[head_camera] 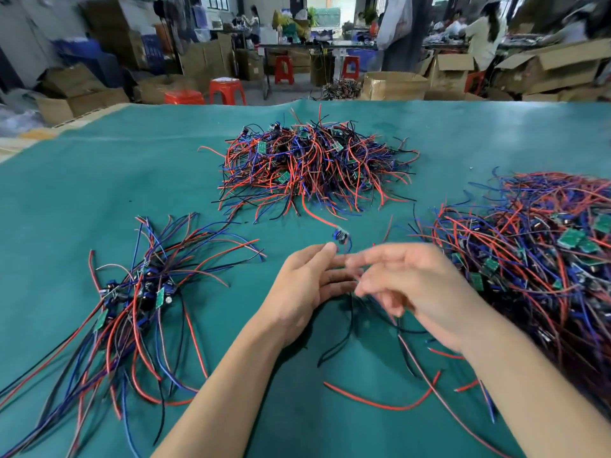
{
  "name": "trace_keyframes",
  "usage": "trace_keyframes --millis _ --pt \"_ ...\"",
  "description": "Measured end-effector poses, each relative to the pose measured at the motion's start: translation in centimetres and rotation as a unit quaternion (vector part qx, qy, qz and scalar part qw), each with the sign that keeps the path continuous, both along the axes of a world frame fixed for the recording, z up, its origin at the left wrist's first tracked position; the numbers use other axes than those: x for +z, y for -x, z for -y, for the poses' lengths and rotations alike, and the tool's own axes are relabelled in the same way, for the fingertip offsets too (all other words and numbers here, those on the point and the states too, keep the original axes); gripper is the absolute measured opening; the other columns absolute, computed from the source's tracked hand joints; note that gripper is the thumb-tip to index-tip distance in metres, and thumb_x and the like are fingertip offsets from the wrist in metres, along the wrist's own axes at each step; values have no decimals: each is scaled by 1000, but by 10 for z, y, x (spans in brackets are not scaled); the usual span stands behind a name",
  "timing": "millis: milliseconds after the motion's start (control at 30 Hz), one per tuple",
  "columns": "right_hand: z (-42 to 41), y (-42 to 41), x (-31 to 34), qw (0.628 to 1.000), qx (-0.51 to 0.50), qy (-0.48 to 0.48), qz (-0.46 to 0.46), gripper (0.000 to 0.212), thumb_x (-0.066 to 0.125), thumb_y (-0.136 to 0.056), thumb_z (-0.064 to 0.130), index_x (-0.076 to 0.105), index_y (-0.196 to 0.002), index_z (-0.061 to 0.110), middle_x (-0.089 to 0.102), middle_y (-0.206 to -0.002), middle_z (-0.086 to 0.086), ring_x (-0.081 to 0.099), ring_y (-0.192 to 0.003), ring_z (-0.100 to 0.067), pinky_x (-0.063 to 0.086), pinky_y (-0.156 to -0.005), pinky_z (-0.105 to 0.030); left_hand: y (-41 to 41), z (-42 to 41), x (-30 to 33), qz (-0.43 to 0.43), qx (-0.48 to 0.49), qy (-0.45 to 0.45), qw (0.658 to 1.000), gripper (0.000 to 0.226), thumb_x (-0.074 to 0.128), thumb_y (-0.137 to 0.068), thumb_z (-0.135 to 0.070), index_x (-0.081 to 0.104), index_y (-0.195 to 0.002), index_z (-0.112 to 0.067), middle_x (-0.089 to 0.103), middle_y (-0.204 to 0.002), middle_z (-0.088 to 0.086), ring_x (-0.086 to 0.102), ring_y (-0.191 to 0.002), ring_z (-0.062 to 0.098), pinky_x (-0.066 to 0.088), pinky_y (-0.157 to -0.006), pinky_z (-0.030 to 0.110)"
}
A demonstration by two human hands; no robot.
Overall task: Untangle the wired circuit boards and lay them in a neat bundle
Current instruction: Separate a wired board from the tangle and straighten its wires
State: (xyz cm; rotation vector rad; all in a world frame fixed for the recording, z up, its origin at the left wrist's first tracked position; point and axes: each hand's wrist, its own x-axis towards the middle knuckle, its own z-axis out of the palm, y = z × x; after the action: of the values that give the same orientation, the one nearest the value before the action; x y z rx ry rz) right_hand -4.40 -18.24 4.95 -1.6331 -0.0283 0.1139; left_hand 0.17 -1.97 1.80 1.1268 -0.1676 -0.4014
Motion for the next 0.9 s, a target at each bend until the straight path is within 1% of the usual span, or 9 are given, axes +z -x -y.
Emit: trace_keyframes --millis 100,167,233,300,400,533,600,700,900 --pt "-5 5 -9 998 55 37 -16 31 71 -64 10 78 -95 7 74 -77 -23 48 -46 -12 29 -42 -22 1 0 -3 25 10 -57 998 22 50 -103 -16 61 -101 2 67 -84 14 61 -69 21 54 -63 26" --pt "-4 5 -10 995 78 49 -24 29 71 -68 14 77 -96 9 76 -80 -18 51 -47 -12 30 -41 -21 1 0 -5 46 16 -82 995 23 57 -99 -15 64 -98 7 60 -84 18 54 -75 27 49 -63 33" --pt "-3 6 -11 994 79 69 -12 18 72 -73 18 76 -90 13 78 -80 -12 53 -47 -11 31 -39 -19 2 -1 -7 64 15 -89 994 17 62 -96 -14 69 -91 1 59 -85 18 49 -80 29 41 -69 42" --pt "-3 4 -13 997 -3 71 32 9 78 -78 19 71 -77 14 75 -69 -9 53 -45 -14 32 -38 -16 3 -2 -6 86 10 -97 992 9 65 -95 -12 68 -88 -6 57 -77 13 47 -72 25 38 -64 36" --pt "2 -3 -21 977 -179 58 96 25 82 -82 29 61 -73 17 63 -60 -2 50 -47 -15 35 -41 -19 3 -2 -6 111 9 -111 988 4 66 -93 -8 64 -90 -7 57 -71 4 49 -62 15 38 -52 22" --pt "2 -4 -23 977 -157 78 123 20 77 -78 39 76 -92 25 69 -68 2 57 -50 -13 40 -41 -24 9 2 -5 166 -36 -168 971 10 62 -96 -7 59 -97 2 66 -74 6 54 -57 14 37 -45 19" --pt "1 -5 -25 976 -142 98 132 11 75 -82 33 80 -87 25 71 -67 -5 57 -49 -15 44 -46 -27 12 5 -5 180 -50 -179 966 13 62 -96 -6 56 -100 5 69 -83 10 54 -54 13 37 -45 15" --pt "4 -8 -27 981 -154 43 106 7 78 -88 16 82 -83 14 74 -78 -16 64 -57 -17 50 -51 -28 13 6 -5 180 -38 -189 965 16 66 -93 -9 60 -100 5 68 -84 13 51 -55 12 40 -51 16" --pt "9 -9 -26 975 -181 64 115 13 78 -88 13 80 -75 12 69 -61 -5 62 -51 -11 48 -47 -20 10 4 -8 166 -39 -195 966 8 68 -93 -10 68 -92 -2 67 -70 3 40 -43 4 32 -41 13"
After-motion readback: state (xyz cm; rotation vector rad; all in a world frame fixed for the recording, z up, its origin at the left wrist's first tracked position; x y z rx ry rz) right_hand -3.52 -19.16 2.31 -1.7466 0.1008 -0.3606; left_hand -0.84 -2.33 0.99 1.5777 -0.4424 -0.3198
